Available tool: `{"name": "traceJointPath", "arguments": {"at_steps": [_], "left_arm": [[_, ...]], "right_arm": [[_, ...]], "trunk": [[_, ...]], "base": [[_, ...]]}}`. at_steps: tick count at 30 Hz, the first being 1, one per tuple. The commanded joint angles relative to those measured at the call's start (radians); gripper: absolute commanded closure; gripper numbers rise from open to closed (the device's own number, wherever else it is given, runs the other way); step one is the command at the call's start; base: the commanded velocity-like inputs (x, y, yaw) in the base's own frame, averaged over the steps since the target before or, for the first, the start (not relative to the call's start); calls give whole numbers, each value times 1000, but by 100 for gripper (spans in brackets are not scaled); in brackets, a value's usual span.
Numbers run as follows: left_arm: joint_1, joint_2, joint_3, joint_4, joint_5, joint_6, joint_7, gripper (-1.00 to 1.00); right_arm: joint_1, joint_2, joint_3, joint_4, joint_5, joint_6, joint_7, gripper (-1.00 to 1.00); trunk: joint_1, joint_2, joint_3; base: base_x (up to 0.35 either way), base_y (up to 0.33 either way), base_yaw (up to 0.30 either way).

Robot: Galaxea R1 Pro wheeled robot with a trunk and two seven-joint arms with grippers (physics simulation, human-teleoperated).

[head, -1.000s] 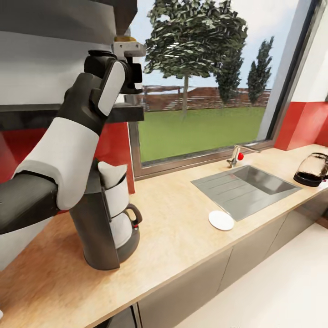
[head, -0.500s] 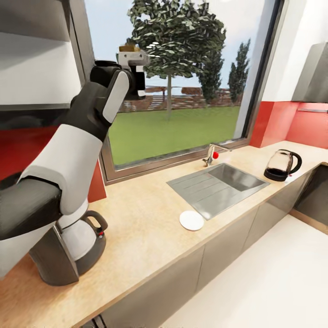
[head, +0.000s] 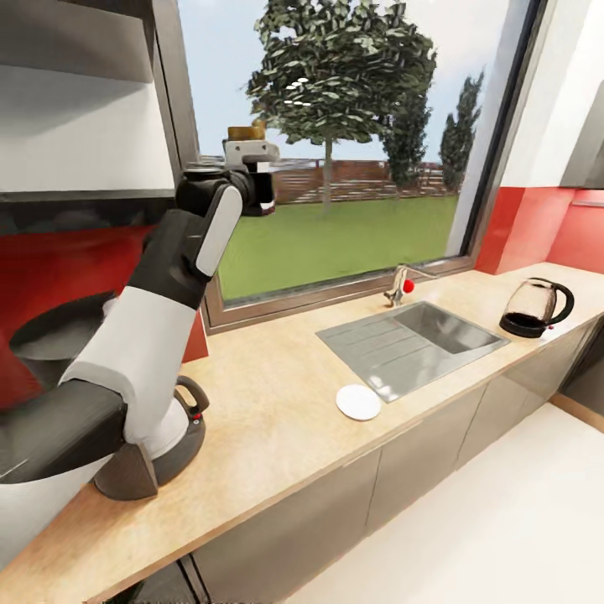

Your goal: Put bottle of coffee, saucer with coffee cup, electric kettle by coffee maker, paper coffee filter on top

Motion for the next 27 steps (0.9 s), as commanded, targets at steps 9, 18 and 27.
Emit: {"name": "traceJointPath", "arguments": {"at_steps": [9, 18, 27], "left_arm": [[140, -5, -100, -68, 16, -7, 6, 100], [245, -8, -115, -83, 22, -8, -3, 100], [370, -7, -117, -122, 21, -29, -5, 100]], "right_arm": [[1, 6, 5, -16, -1, -1, 0, -100], [1, 16, 5, -32, 0, -1, 2, -100], [1, 23, 5, -61, -1, -1, 2, -100]], "trunk": [[1, -2, -2], [1, -2, -2], [1, -2, -2]], "base": [[0, 0, 257], [0, 0, 34], [0, 0, 0]]}}
